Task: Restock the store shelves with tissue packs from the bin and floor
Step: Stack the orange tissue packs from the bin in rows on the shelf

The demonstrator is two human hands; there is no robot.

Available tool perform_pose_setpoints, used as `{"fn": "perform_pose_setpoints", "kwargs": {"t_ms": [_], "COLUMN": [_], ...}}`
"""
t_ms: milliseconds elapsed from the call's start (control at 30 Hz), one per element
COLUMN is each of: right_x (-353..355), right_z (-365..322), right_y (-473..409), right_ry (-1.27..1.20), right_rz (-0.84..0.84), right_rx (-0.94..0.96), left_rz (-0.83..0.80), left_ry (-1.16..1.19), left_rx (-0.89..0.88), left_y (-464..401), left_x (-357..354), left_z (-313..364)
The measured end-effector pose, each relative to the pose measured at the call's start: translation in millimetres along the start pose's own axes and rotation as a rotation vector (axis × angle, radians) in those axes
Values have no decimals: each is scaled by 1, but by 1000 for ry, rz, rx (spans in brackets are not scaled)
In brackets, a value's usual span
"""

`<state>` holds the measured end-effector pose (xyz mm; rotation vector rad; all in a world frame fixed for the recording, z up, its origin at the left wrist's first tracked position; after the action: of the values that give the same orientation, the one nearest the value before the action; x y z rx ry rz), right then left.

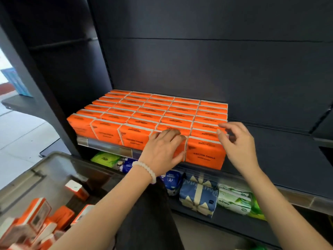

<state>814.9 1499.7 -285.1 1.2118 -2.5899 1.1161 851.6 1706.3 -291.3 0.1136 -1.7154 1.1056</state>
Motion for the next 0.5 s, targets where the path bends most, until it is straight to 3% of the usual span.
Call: {"fn": "perform_pose_setpoints", "kwargs": {"t_ms": [233,500], "right_x": [-85,-203], "right_z": [-90,-154], "right_y": [29,96], "right_ry": [-28,-41], "right_rz": [-190,-492], "right_rx": [334,518], "left_rz": [25,-60], "left_ry": [-124,-286], "left_rx": [174,459], "left_y": [71,189], "left_x": [50,94], "left_z": [-67,-149]}}
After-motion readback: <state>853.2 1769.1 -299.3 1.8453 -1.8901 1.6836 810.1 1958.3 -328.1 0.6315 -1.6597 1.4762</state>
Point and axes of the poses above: each hand's wrist, its own y-axis away from the middle knuckle, its own x-axis out of the back of the hand, z = x × y, the point moved 4 cm from there along -y, towards the middle knuckle, and after that the axes turned 9 degrees about z, right-handed, at the moved point
